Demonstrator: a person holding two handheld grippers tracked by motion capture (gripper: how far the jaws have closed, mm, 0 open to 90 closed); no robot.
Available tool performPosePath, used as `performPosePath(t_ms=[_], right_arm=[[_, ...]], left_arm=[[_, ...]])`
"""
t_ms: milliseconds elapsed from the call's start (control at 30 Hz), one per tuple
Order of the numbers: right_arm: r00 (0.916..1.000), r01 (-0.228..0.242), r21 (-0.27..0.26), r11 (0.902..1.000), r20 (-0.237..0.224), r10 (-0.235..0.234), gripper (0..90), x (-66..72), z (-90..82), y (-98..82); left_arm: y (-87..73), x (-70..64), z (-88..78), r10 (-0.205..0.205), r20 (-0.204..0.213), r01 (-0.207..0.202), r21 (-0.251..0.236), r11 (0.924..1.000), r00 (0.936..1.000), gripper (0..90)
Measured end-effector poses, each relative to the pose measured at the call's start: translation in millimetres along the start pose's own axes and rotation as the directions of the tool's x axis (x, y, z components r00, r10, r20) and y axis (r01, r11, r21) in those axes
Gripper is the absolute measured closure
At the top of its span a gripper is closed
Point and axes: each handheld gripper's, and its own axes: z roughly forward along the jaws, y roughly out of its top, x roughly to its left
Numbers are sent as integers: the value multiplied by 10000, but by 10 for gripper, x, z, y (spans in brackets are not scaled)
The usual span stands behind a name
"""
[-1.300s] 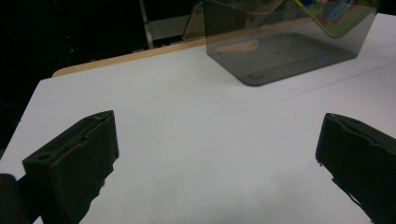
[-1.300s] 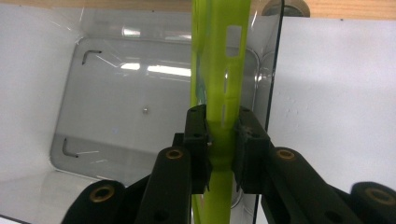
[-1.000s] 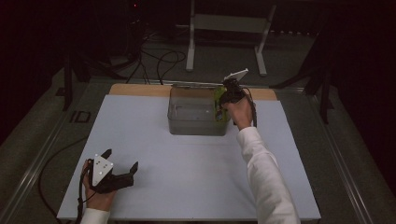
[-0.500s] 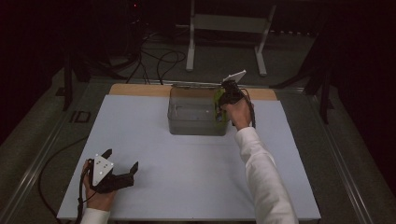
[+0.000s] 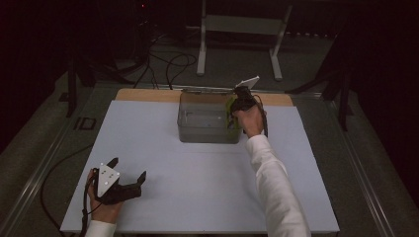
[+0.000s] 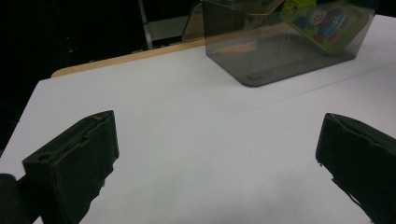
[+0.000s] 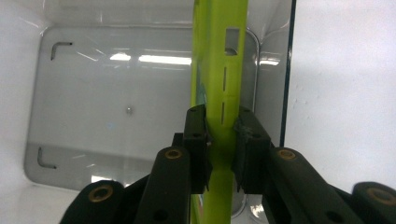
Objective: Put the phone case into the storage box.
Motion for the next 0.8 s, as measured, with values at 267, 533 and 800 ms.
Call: performPosePath(t_ms=[267,533,800], right_arm=[[9997,-183,-175,9997,156,185,766,19,50,11],[9990,-333,-234,9992,299,339,765,53,109,9],[9982,-514,-346,9981,280,523,767,47,112,12]], left_arm=[[1,-2,0,8,12,-8,-2,10000,10000,0],[2,-1,-2,-6,22,6,-20,10000,10000,0],[0,-9,11,14,48,-14,15,10000,10000,0]])
